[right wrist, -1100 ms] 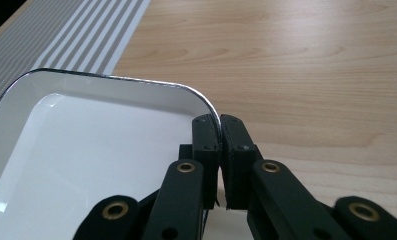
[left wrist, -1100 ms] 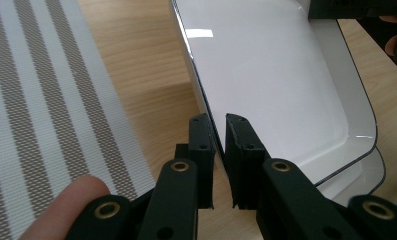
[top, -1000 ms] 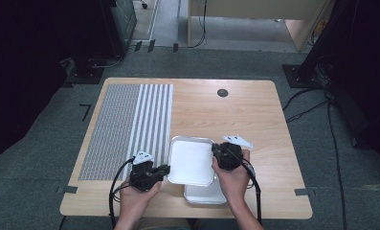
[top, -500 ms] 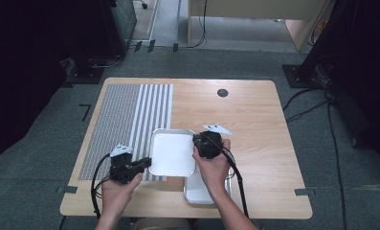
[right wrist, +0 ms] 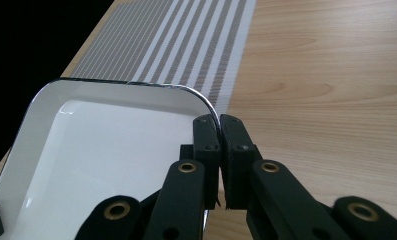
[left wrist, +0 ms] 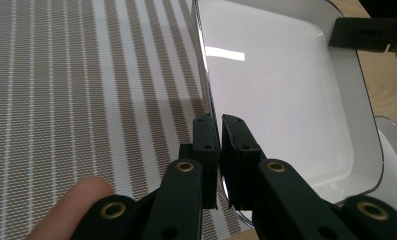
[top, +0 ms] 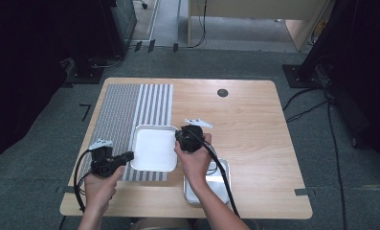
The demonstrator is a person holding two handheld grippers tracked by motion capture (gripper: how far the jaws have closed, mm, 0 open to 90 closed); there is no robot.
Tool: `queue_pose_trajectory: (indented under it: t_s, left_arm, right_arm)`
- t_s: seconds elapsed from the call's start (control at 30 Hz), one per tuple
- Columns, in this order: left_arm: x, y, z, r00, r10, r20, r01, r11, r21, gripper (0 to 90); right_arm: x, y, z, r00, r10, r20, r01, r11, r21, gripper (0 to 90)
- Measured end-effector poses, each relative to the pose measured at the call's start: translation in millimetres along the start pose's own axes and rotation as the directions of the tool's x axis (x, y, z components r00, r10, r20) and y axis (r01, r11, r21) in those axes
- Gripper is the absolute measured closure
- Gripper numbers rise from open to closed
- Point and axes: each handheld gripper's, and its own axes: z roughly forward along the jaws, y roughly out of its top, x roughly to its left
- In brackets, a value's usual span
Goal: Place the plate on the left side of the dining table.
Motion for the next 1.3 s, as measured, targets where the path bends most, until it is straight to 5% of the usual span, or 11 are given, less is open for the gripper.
queue_pose_trajectory:
  t_s: [0.4,0.7,1.13,1.3]
  left_arm:
    - [41.1,7.5,-3.6,0.9964,-0.068,-0.051,0.068,0.9976,-0.014,85.2]
    - [72.5,19.8,10.9,0.9906,-0.097,-0.097,0.097,0.9953,-0.002,85.0]
    - [102.2,55.5,38.6,0.981,-0.088,-0.173,0.084,0.996,-0.028,85.2]
    - [109.8,67.6,51.4,0.9796,-0.09,-0.18,0.092,0.9958,0.002,84.9]
  right_arm:
    - [31.1,0.7,43.1,0.9985,0.053,-0.015,-0.052,0.998,0.04,88.0]
    - [48.1,6.3,79.6,0.9961,0.086,0.017,-0.087,0.994,0.072,87.8]
    - [55.6,26.5,128.3,0.9869,0.157,0.039,-0.159,0.985,0.068,87.8]
    - [51.4,34.1,144.8,0.9824,0.18,0.049,-0.184,0.98,0.082,87.6]
